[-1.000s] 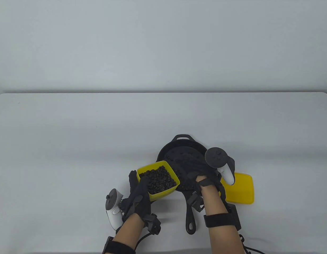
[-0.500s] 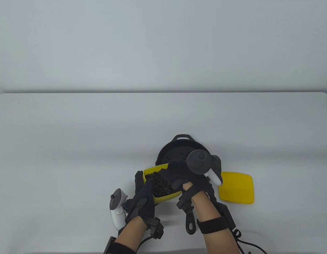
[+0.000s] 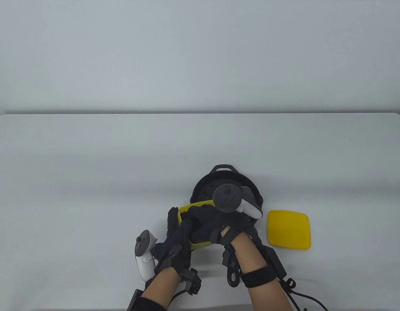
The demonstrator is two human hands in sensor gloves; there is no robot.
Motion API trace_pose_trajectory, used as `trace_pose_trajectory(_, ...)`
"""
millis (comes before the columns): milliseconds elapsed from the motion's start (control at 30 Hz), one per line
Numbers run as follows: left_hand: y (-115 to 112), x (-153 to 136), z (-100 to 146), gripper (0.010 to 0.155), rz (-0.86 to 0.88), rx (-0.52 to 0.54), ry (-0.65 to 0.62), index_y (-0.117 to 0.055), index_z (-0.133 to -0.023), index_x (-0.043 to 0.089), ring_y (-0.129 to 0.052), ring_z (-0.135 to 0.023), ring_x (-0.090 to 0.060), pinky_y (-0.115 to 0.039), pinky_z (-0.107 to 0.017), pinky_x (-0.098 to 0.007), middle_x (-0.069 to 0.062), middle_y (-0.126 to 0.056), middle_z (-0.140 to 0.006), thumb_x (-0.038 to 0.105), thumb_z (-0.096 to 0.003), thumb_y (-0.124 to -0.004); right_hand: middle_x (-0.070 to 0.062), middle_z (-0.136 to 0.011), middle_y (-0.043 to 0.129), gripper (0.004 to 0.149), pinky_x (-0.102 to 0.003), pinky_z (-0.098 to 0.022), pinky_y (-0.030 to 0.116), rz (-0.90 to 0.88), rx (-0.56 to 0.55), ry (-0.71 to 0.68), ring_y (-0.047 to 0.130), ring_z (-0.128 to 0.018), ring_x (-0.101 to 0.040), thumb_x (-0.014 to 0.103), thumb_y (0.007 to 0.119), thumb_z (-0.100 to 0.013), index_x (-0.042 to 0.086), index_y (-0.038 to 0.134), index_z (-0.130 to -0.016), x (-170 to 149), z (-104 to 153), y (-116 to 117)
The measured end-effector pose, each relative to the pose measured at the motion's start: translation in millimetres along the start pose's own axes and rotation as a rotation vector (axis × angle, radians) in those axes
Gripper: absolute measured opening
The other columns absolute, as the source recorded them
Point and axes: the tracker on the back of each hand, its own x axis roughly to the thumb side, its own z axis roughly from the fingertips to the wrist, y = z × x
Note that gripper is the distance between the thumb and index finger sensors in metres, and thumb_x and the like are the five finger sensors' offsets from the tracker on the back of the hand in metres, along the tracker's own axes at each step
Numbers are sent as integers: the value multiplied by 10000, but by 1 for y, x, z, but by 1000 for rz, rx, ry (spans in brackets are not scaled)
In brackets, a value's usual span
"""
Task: Sprinkle coffee beans onto the frying pan
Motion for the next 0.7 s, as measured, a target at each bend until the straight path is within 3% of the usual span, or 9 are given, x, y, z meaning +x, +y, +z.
trace_pose_trajectory(233, -5, -5, 1, 773, 30, -14, 49, -11, -1041, 387, -588, -888, -485, -682, -658, -506, -240, -266, -1001, 560, -594, -617, -249, -925, 574, 644, -212, -250, 847, 56, 38, 27, 887, -487, -320, 336, 933, -481, 144, 600, -998, 6, -12, 15)
trace_pose_trajectory(500, 2, -9, -1, 766, 29, -4, 41, -27, -1048, 400, -590, -905, -474, -678, -671, -502, -224, -279, -1015, 600, -585, -603, -185, -867, 669, 346, -215, -226, 878, -3, -72, 47, 917, -455, -328, 140, 833, -506, 197, 762, -839, 0, -13, 18)
trace_pose_trajectory(700, 3, -11, -2, 765, 47, -7, 55, -18, -1046, 402, -597, -915, -466, -677, -678, -494, -215, -277, -1028, 607, -587, -595, -174, -855, 700, 324, -212, -218, 891, -71, -100, 41, 927, -444, -353, 127, 827, -505, 189, 784, -820, -6, -12, 14)
